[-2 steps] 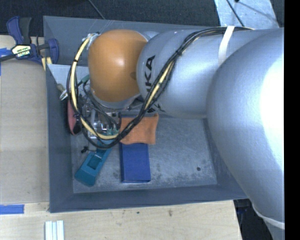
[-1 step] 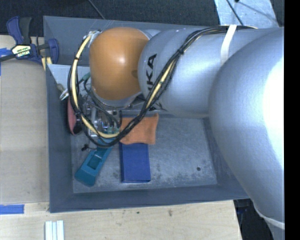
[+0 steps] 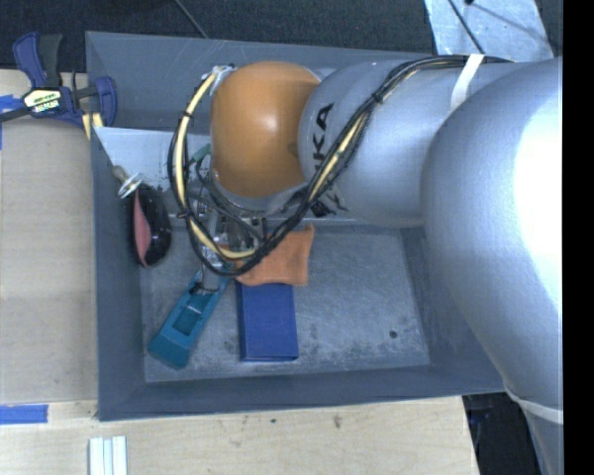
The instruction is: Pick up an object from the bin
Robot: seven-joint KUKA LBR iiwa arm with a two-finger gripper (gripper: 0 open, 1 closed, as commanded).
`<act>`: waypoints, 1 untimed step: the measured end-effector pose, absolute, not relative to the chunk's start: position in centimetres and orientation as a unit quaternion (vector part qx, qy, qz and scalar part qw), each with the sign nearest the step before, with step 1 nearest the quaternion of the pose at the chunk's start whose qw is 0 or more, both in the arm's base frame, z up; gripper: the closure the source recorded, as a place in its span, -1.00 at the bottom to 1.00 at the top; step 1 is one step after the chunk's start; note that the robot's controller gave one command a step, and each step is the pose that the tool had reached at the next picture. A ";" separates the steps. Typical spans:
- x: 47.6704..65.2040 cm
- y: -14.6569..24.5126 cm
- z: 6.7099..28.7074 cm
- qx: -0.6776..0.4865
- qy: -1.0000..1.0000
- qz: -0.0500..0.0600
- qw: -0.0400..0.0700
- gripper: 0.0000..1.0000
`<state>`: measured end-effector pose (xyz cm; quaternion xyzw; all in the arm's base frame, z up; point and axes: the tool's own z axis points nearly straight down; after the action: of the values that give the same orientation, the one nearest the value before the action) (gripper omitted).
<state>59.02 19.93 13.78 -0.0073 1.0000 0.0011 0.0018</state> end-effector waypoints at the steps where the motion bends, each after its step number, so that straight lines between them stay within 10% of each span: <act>1: 60.1 19.0 11.6 -0.052 0.999 -0.001 0.002 -1.00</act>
Offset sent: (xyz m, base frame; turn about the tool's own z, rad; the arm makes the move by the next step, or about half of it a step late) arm -0.0198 -0.0741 -0.0184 -0.2033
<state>60.06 18.98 11.62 -0.0523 0.9986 -0.0008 0.0023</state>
